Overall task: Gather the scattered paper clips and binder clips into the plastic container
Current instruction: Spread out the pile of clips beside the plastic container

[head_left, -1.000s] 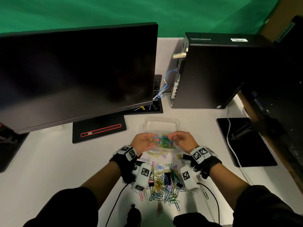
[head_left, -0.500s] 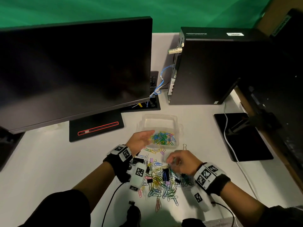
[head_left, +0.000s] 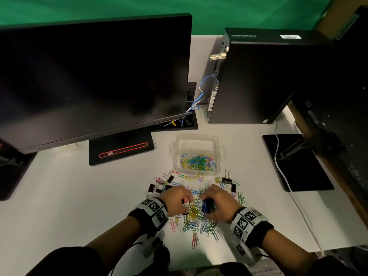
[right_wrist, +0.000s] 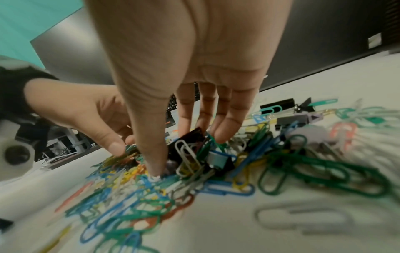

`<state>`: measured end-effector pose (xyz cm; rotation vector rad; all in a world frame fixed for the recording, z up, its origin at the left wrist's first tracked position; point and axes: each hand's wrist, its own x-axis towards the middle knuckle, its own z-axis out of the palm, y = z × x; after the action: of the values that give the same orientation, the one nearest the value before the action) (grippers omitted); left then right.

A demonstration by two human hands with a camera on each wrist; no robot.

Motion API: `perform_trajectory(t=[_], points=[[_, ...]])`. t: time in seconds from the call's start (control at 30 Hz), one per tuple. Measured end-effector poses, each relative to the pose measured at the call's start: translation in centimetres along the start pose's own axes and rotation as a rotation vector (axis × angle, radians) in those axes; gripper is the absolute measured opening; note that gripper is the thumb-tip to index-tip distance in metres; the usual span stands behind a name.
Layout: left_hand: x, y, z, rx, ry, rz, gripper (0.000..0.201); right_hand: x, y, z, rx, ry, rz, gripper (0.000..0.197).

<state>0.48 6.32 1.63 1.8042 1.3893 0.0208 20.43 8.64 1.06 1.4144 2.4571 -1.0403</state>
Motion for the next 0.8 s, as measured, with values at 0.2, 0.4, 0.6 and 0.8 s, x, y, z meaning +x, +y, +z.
perform_trajectory(t=[0.2, 0.4, 0.6, 0.8], points=[[0.4, 0.3, 1.0, 0.077, 0.016, -0.019, 0.043, -0.6, -0.1, 0.2, 0.011, 0.043, 0.011, 0.049], [0.4, 1.0, 1.6, 0.067, 0.066, 0.01, 0.037, -1.2, -0.1, 0.0, 0.061, 0.142, -0.061, 0.048], [0.7, 1.9, 1.6, -0.097, 0.173, 0.057, 0.016, -1.6, -0.2, -0.6, 0.152, 0.229, -0.105, 0.043], [0.9, 2.1, 1.5, -0.194, 0.17, 0.041, 0.029, -1.9, -0.3, -0.5, 0.426, 0.304, -0.084, 0.044]])
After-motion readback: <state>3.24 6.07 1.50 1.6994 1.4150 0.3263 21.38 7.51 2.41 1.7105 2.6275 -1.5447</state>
